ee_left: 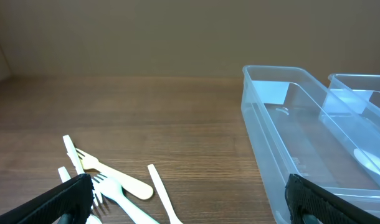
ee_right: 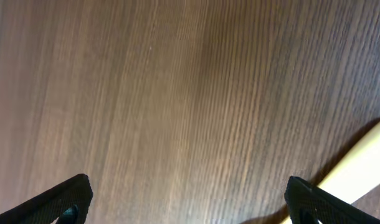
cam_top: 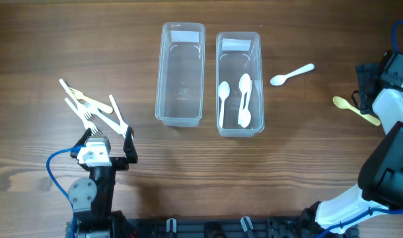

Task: Pack container
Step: 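Move the right gripper to the yellow spoon and grasp its handle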

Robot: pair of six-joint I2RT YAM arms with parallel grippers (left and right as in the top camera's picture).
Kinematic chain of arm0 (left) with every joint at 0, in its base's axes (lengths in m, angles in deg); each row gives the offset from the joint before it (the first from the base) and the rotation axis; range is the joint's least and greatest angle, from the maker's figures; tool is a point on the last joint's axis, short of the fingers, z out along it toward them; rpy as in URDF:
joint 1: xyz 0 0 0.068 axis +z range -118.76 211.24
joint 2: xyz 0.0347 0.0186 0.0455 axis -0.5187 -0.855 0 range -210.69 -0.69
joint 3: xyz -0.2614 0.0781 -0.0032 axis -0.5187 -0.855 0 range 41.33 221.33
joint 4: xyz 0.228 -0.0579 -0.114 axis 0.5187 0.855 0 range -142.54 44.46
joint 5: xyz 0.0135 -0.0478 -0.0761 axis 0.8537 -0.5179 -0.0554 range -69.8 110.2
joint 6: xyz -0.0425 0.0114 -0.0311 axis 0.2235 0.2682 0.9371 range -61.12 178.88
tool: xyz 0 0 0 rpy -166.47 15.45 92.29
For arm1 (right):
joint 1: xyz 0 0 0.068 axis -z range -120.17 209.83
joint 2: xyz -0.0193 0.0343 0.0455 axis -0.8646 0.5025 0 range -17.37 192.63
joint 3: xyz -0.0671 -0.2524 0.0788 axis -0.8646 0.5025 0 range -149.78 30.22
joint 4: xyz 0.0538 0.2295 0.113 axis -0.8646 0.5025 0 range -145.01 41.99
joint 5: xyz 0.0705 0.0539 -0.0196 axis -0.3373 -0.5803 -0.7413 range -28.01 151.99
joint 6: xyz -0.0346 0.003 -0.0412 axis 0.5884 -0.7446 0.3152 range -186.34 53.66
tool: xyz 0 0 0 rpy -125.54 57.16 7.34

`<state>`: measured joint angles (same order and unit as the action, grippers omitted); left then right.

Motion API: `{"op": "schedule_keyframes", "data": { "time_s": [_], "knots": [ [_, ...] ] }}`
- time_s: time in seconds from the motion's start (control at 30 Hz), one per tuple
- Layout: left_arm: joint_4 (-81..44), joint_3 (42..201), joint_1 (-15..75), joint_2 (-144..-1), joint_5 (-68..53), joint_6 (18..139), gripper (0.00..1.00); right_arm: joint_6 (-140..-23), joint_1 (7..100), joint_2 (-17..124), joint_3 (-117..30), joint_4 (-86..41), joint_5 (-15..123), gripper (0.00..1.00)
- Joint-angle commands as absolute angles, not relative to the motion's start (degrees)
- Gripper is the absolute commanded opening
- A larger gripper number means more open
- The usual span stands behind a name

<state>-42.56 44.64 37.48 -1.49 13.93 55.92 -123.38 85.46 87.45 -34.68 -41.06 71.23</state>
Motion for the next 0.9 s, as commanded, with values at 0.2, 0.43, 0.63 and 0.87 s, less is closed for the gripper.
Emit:
{"op": "schedule_keyframes", "data": {
  "time_s": [0.2, 0.43, 0.63, 0.87],
  "knots": [
    [-42.7, 44.3, 37.1, -1.1, 13.8, 54.8, 1.00, -125.1, 87.2, 93.4, -33.9, -42.2, 72.8, 0.99],
    [-42.7, 44.3, 37.1, -1.1, 13.8, 54.8, 1.00, -125.0, 87.6, 94.2, -33.9, -37.2, 71.0, 0.99],
    [-42.7, 44.3, 37.1, -1.1, 13.8, 54.8, 1.00, -128.0, 87.5, 93.6, -33.9, -31.7, 62.2, 0.99],
    [-42.7, 44.3, 37.1, -1.1, 13.8, 54.8, 1.00, -129.7, 81.9, 93.6, -33.9, -28.4, 60.6, 0.99]
  ]
}}
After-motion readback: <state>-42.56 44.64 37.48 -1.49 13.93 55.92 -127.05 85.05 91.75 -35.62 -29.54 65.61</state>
